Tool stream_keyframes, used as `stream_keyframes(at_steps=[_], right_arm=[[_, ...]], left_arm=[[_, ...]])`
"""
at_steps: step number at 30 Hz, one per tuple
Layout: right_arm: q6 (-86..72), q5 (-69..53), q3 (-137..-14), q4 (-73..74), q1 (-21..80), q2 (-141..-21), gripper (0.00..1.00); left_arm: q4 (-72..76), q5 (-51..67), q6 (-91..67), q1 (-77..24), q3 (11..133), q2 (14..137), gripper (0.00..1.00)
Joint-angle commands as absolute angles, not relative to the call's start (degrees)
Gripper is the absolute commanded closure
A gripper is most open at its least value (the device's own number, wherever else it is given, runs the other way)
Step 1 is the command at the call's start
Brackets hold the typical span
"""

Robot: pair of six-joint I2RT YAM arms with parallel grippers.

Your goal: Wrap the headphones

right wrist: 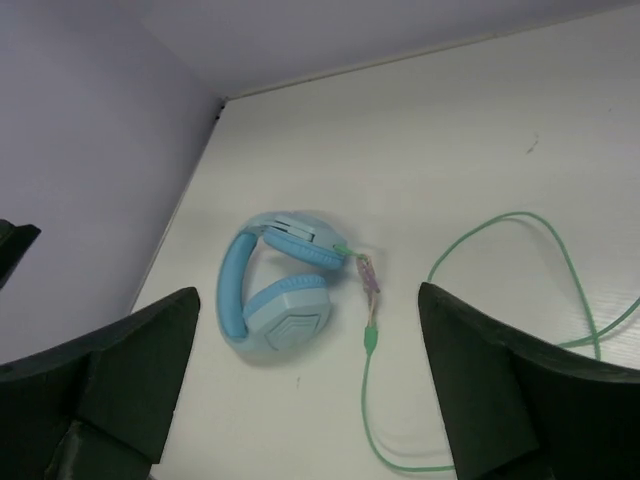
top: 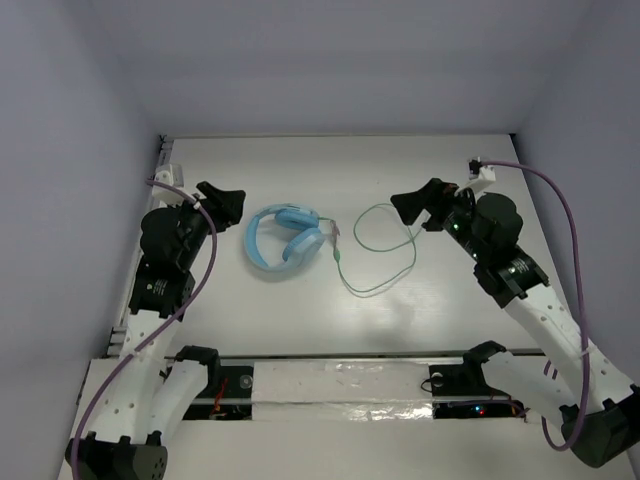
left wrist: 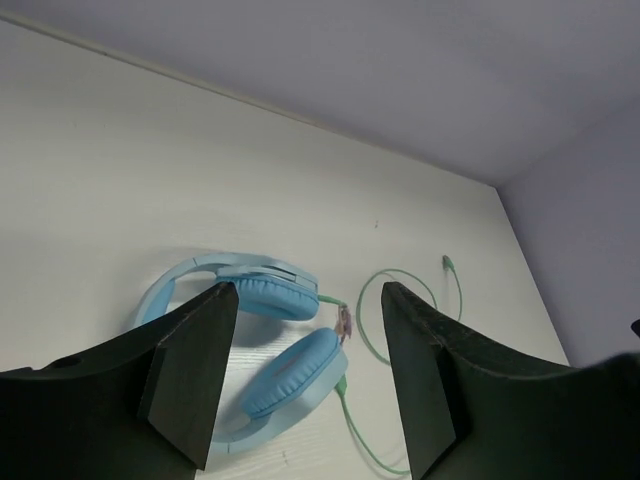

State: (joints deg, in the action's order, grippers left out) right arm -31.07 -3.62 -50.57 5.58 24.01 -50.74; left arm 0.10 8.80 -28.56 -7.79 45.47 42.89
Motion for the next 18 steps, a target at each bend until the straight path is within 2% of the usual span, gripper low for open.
stream_keyframes(at_steps=[1,2,3,4,5,8,9,14,15,18], right_arm=[[-30.8,-3.7,-50.4,3.0,23.9,-48.7,0.30],[-30.8,-3.7,-50.3,3.0,23.9,-48.7,0.31],[-30.8,-3.9,-50.1,2.8,23.9,-48.3,0.72],[-30.8,-3.9,-50.1,2.8,23.9,-48.3,0.94],[-31.2,-4.0,-50.3,3.0,23.9,-48.5,1.00],[-31.4,-5.6,-50.3,3.1,23.9,-49.7,1.00],[-31.6,-6.1,-50.0,2.6,23.9,-50.1,1.00],[-32.8,-8.4,-49.4,1.1,25.1,-51.8,1.00],[-32.9,-8.6,-49.3,1.1,25.1,-52.2,1.00],[-33.0,-8.7,-48.3,0.6,26.3,-52.7,1.00]], left_arm=[[0.1,4.4,-28.8,-7.8,45.8,41.2,0.43],[0.1,4.4,-28.8,-7.8,46.0,41.3,0.43],[-1.4,3.5,-28.8,-7.8,46.1,41.5,0.46],[-2.5,1.9,-29.1,-7.8,46.1,41.7,0.51],[-2.6,1.3,-29.6,-7.8,45.6,42.1,0.59],[-4.9,-1.5,-32.6,-7.8,44.4,44.4,0.97],[-6.1,-2.3,-33.9,-7.8,44.3,45.1,1.00],[-10.5,-8.9,-35.5,-6.4,41.3,48.1,1.00],[-11.0,-8.9,-35.6,-5.4,41.1,48.9,0.97],[-12.7,-9.7,-35.4,-4.8,39.7,52.9,0.77]])
